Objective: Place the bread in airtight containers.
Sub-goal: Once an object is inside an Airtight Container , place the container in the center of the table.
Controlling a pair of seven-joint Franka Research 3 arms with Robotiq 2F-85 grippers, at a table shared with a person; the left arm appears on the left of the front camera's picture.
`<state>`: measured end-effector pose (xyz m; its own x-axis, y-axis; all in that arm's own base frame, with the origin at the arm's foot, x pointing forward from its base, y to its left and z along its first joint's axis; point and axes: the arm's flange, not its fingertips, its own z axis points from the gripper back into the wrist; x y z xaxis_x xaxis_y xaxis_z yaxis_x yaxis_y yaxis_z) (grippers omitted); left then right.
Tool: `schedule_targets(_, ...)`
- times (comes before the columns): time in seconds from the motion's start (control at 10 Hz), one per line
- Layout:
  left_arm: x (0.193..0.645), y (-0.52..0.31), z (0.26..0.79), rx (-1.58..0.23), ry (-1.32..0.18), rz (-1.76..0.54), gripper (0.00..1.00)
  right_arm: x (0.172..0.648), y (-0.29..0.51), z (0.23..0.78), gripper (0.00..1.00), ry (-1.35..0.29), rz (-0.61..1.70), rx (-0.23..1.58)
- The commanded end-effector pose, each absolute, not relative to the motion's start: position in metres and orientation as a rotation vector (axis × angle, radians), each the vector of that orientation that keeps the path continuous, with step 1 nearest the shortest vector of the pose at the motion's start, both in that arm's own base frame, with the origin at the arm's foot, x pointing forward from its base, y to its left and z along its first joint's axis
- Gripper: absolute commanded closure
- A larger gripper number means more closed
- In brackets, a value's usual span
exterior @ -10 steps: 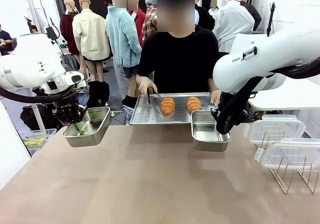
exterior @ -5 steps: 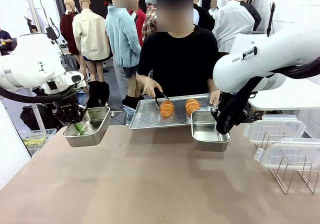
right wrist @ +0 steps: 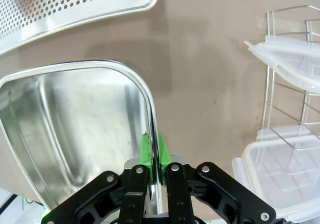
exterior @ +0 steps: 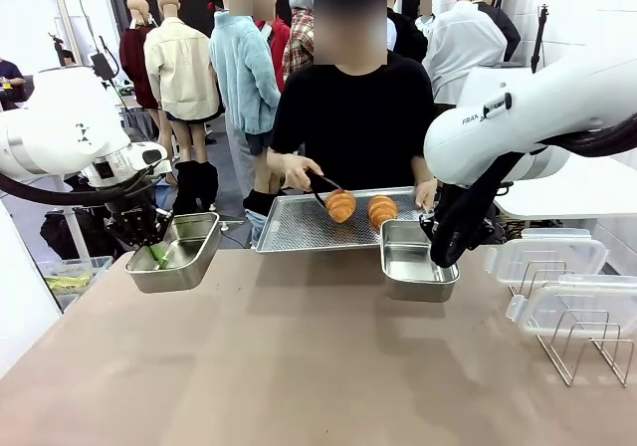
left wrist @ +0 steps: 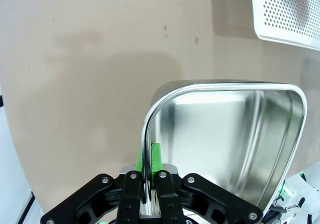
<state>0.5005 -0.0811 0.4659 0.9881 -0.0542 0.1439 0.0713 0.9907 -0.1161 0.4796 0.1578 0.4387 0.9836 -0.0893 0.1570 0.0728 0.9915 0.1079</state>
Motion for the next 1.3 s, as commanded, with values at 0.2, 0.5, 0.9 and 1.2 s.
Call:
schedule_targets(0.2, 0.5005, -0.0805, 0.468, -0.116, -0.157, -0.077, 1.0, 0.4799, 0.1578, 0.4415, 1.0, -0.176, -0.075, 0.098)
schedule_targets(0.5, 0.5005, -0.0805, 0.468, -0.116, -0.157, -0.077, 1.0, 0.4799, 0.1578, 0.4415, 1.0, -0.176, -0.075, 0.098)
schedule_targets(0.9, 0.5005, -0.0805, 0.468, -0.116, -0.157, -0.077, 1.0, 0.4799, 0.1578, 0.4415, 1.0, -0.176, -0.075, 0.098)
schedule_targets(1.2, 0.5005, -0.0805, 0.468, -0.116, -0.157, -0.077, 1.0, 0.4799, 0.1578, 0.4415, 1.0, -0.176, -0.075, 0.098)
